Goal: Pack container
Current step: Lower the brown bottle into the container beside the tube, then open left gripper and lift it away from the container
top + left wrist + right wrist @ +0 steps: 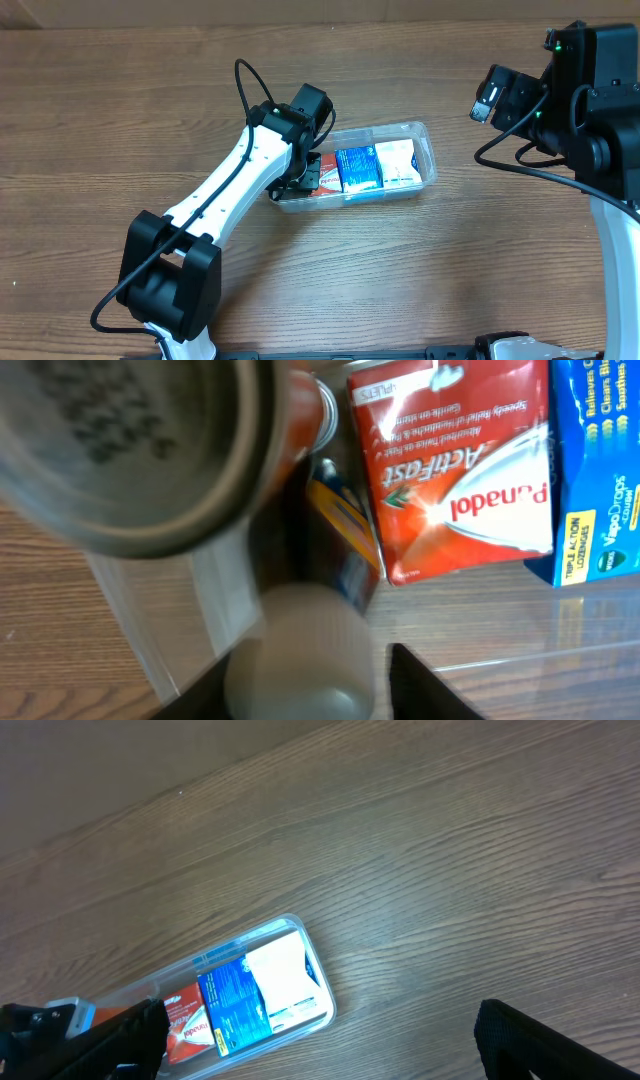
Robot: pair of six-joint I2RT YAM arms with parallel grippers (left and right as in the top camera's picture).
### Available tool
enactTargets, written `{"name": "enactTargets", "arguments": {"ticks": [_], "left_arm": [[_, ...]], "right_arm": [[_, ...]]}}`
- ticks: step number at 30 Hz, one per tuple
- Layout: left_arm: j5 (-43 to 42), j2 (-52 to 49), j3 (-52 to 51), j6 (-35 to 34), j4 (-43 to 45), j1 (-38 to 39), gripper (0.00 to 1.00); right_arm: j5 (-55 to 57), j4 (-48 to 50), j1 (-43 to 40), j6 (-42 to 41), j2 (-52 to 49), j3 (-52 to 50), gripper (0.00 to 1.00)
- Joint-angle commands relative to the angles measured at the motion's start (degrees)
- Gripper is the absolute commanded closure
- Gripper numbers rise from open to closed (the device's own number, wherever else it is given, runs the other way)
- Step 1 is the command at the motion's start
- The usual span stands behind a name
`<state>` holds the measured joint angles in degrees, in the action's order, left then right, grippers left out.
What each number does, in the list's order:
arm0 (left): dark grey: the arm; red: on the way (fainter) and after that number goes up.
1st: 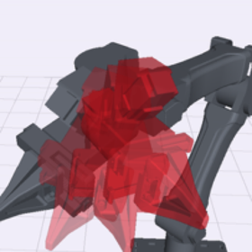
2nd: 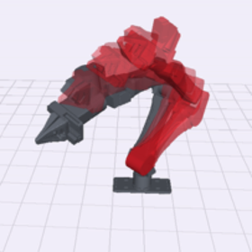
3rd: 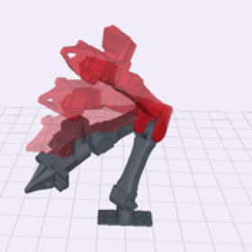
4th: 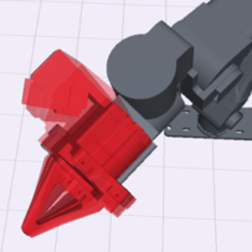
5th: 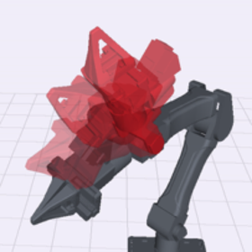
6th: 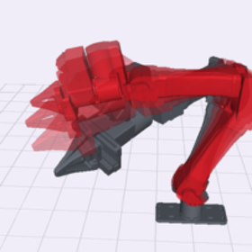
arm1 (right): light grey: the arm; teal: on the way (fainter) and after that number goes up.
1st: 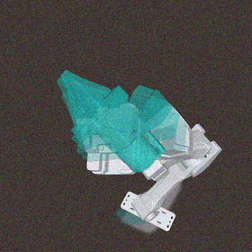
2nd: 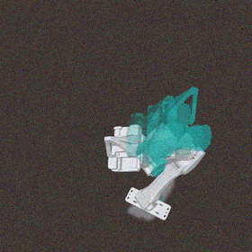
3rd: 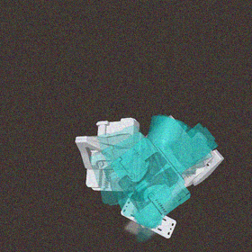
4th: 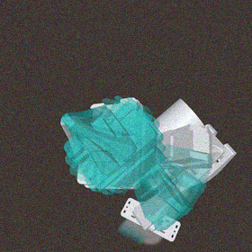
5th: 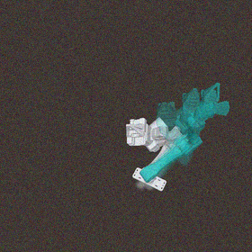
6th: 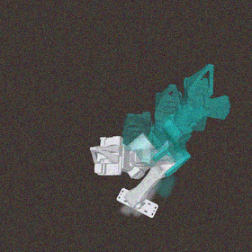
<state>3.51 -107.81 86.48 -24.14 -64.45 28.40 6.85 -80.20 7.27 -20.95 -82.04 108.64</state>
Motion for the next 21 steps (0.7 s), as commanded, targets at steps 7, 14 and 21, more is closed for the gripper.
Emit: {"name": "enactTargets", "arguments": {"ticks": [7,14,21], "left_arm": [[-1.1,-0.4,0.6,-0.1,-1.5,-0.3,0.59],[-2.4,2.5,15.4,-0.1,-16.0,-0.3,0.55],[5.9,12.3,26.4,-0.1,-24.9,-5.2,0.21]], "right_arm": [[0.4,0.2,0.0,0.0,0.0,0.4,0.00],[0.4,0.2,0.0,0.0,0.0,0.4,0.00],[0.4,0.2,0.0,0.0,0.0,0.4,0.00]]}}
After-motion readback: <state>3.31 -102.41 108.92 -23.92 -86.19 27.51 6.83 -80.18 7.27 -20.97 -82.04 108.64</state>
